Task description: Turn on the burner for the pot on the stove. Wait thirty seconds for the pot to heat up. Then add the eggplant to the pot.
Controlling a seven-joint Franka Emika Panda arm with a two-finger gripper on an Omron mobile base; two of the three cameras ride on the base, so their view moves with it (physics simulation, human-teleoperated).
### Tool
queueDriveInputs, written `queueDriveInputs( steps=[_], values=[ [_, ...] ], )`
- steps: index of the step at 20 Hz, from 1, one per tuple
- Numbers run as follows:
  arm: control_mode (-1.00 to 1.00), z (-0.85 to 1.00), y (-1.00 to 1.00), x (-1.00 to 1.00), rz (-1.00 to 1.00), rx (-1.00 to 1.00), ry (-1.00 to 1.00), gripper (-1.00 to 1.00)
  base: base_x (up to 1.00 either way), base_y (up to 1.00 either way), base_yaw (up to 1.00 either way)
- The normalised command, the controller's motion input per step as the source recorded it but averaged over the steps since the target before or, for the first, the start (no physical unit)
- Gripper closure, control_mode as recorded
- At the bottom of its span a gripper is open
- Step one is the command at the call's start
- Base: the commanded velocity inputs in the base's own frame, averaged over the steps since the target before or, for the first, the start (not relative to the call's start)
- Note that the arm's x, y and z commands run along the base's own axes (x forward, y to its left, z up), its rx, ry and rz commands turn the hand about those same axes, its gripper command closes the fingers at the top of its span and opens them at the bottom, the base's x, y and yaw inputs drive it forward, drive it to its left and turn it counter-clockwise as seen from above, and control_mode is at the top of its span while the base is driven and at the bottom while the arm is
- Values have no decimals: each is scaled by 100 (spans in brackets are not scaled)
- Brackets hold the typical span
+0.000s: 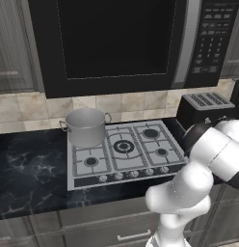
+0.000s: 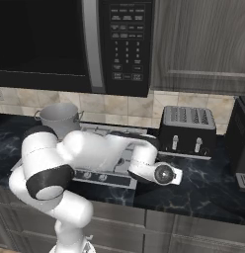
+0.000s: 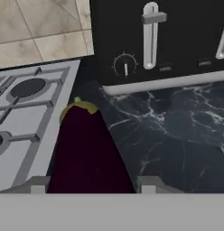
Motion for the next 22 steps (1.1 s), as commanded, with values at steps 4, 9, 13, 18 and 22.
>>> queueDriveInputs(
  steps=[4,9,13,18,22],
  values=[
    [-100,83,0,-30,0,0,-7,100,0,0,0],
    [-100,95,0,-21,0,0,-6,100,0,0,0],
    [-100,79,0,-16,0,1,0,100,0,0,0],
    [-100,39,17,-25,0,5,1,100,0,0,0],
    [-100,15,56,-51,0,5,-7,100,0,0,0]
  ],
)
